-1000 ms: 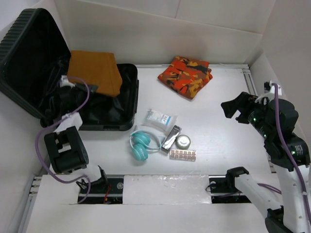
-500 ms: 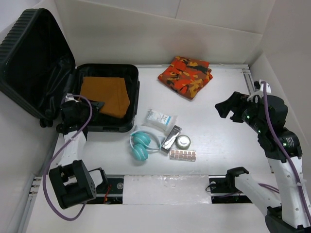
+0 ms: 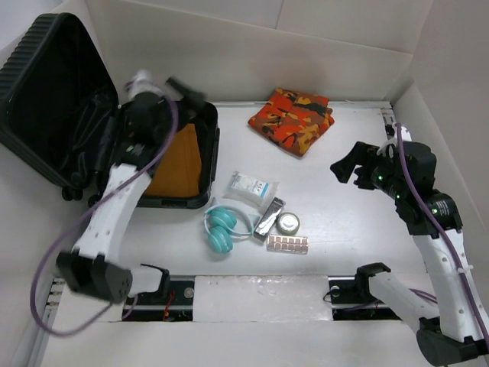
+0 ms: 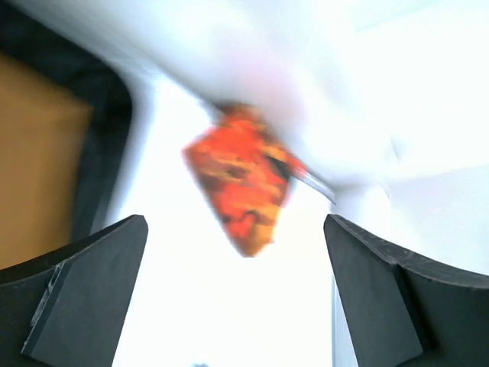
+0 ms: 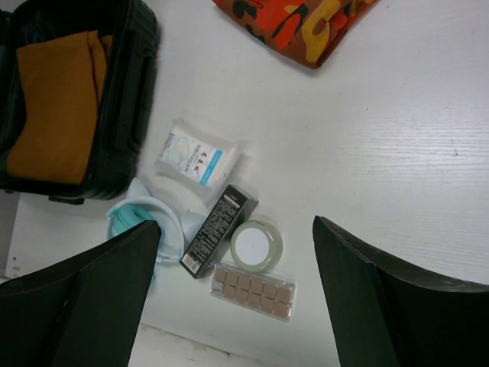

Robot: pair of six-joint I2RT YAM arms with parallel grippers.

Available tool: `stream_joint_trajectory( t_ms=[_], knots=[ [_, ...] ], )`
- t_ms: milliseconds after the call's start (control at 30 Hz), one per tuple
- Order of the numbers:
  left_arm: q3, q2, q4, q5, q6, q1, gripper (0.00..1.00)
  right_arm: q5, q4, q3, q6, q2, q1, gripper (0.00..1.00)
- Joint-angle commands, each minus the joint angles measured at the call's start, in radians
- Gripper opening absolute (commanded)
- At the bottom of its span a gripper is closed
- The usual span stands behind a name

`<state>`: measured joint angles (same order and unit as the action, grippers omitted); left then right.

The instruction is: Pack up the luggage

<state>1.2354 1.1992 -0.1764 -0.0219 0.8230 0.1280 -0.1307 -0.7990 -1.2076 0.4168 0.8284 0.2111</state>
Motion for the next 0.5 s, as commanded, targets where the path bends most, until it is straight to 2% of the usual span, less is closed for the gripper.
stream_joint_trajectory(
  t_ms=[0, 33, 67, 100, 167, 200, 267, 300, 367, 467],
  knots=[
    [0.278, 0.288, -0.061, 0.203, -0.118, 0.327, 1.00, -0.015, 0.060, 0.000, -0.021, 0.012, 0.010, 0.87],
    [0.450, 0.365, -0.093, 0.224, -0.119, 0.381, 1.00, -0.015, 0.060, 0.000, -0.021, 0.012, 0.010, 0.87],
    [0.520, 0.498, -0.118, 0.224, -0.119, 0.442, 1.00, -0.015, 0.060, 0.000, -0.021, 0.012, 0.010, 0.87],
    [0.568, 0.549, -0.106, 0.147, -0.098, 0.453, 1.00, -0.003, 0.049, -0.009, -0.021, 0.012, 0.010, 0.87],
    [0.622, 0.635, -0.034, 0.052, -0.010, 0.463, 1.00, 0.014, 0.038, -0.018, -0.021, 0.012, 0.010, 0.87],
    [0.636, 0.728, 0.026, 0.012, 0.017, 0.476, 1.00, 0.029, 0.038, -0.018, -0.021, 0.012, 0.010, 0.87],
    [0.749, 0.845, 0.026, -0.044, 0.107, 0.476, 1.00, 0.049, 0.026, -0.032, -0.021, 0.002, 0.010, 0.87],
    [0.791, 0.967, 0.026, -0.065, 0.141, 0.476, 1.00, 0.060, 0.026, -0.043, -0.021, 0.002, 0.010, 0.87],
    [0.893, 1.068, 0.026, -0.084, 0.207, 0.476, 0.97, 0.060, 0.004, -0.052, -0.012, 0.002, 0.010, 0.87],
    [0.909, 1.188, 0.060, -0.063, 0.349, 0.476, 0.90, 0.069, -0.005, -0.052, -0.012, 0.002, 0.010, 0.87]
  ],
)
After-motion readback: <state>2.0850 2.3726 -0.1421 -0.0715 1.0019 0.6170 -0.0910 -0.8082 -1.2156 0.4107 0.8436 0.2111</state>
